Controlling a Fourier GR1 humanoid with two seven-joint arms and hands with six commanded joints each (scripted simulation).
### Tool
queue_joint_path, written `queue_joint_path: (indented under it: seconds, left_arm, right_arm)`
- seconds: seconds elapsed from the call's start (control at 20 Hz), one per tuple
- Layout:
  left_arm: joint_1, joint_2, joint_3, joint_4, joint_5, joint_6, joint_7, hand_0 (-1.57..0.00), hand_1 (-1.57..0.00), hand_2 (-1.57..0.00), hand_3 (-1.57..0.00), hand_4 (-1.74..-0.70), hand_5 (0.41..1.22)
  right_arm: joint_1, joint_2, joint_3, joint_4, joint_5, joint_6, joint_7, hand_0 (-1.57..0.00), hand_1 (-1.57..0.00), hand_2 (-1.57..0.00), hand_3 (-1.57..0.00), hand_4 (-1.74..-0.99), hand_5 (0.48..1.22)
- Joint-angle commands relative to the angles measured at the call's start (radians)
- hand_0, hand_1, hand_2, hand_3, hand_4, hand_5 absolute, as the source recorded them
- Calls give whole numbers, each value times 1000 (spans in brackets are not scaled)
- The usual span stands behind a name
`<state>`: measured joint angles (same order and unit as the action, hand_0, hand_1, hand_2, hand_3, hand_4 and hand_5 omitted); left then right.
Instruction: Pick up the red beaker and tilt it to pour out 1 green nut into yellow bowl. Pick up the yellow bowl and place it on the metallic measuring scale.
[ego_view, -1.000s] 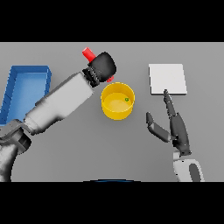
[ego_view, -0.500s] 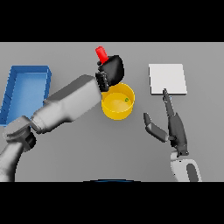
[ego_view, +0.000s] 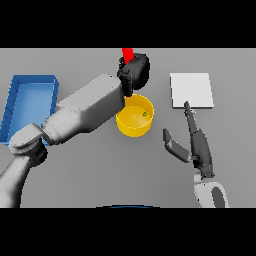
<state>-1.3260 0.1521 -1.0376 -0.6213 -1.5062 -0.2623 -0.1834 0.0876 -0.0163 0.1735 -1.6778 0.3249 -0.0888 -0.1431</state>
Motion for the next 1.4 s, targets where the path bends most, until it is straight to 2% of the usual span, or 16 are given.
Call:
queue_joint_path:
  seconds: [0.0, 0.15, 0.25, 0.3, 0.35, 0.4, 0.55, 0.8, 0.9, 1.0, 1.05, 1.1, 1.15, 1.25, 1.3, 1.35]
  left_arm:
    - [-30, 3, 26, 29, 10, 9, -3, -1571, -1571, -1571, -1571, -1726, 1221]
    - [-115, 40, 105, 66, 45, -1, -19, -1571, -1571, -1571, -1571, -1728, 1221]
    - [-152, 61, 173, 100, 81, -9, 1, -1571, -1571, -1571, -1023, -1733, 1221]
    - [-173, 79, 222, 128, 112, 29, -16, -1571, -1571, -1571, -1132, -1731, 1221]
    - [-193, 97, 266, 161, 142, 27, -24, -1571, -1571, -1571, -1220, -1727, 1221]
    - [-212, 110, 326, 188, 184, 8, -5, -1571, -1571, -1571, -1290, -1729, 1221]
    - [-238, 163, 497, 270, 304, 3, 81, -1571, -1571, -1571, -1427, -1735, 1221]
    - [-190, 293, 748, 345, 499, 100, 219, -1571, -1571, -1571, -1453, -1739, 1221]
    - [-125, 344, 830, 346, 575, 152, 239, -1571, -1571, -1571, -1435, -1740, 1221]
    - [-59, 393, 896, 346, 637, 192, 308, -1571, -1571, -1571, -1412, -1740, 1221]
    - [-22, 409, 933, 336, 676, 215, 318, -1571, -1571, -1571, -1425, -1740, 1221]
    - [12, 420, 977, 335, 719, 238, 355, -1571, -1571, -1571, -1426, -1740, 1221]
    - [44, 425, 1008, 319, 755, 252, 364, -1571, -1571, -1571, -1441, -1741, 1221]
    - [128, 428, 1064, 283, 824, 297, 380, -1571, -1571, -1571, -1459, -1741, 1221]
    - [157, 420, 1089, 263, 855, 308, 423, -1571, -1571, -1571, -1467, -1741, 1221]
    - [193, 420, 1109, 234, 884, 313, 434, -1571, -1571, -1571, -1470, -1741, 1221]
  right_arm:
    - [-2, -1, -4, -3, -9, 3, -3, 1, 1, 1, 1, -1035, 685]
    - [-6, -9, -3, -2, 17, -12, 2, 1, 1, 1, 1, -1023, 682]
    - [-1, -2, 2, -1, 15, -11, -2, 1, 1, 1, 1, -1028, 680]
    - [-7, -7, 1, 0, 15, -8, 2, 1, 1, 1, 1, -1018, 680]
    - [-9, 2, 1, 7, 2, -2, 12, 1, 1, 1, 1, -1009, 676]
    - [-11, -3, -4, 4, 4, -8, -8, 1, 1, 1, 1, -1001, 683]
    - [-23, -4, -8, 18, -3, -6, -19, 1, 1, 1, 1, -990, 672]
    - [-38, 18, -7, 39, -25, -2, 1, 1, 1, 1, 1, -1002, 666]
    - [-42, 14, -12, 30, -40, 7, -3, 1, 1, 1, 1, -1012, 659]
    - [-29, 4, -9, 33, -26, 4, -16, 1, 1, 1, 1, -1034, 655]
    - [-20, -1, -7, 17, -26, 7, -19, 1, 1, 1, 1, -1044, 654]
    - [-25, 3, -5, 29, -21, 3, -14, 1, 1, 1, 1, -1050, 653]
    - [-31, 3, -5, 26, -18, 1, 0, 1, 1, 1, 1, -1057, 652]
    - [-22, 5, 6, 24, -3, -4, -10, 1, 1, 1, 1, -1048, 652]
    - [-26, 1, 2, 25, 4, -10, -2, 1, 1, 1, 1, -1047, 651]
    - [-33, -1, 4, 22, 15, -15, 14, 1, 1, 1, 1, -1048, 651]
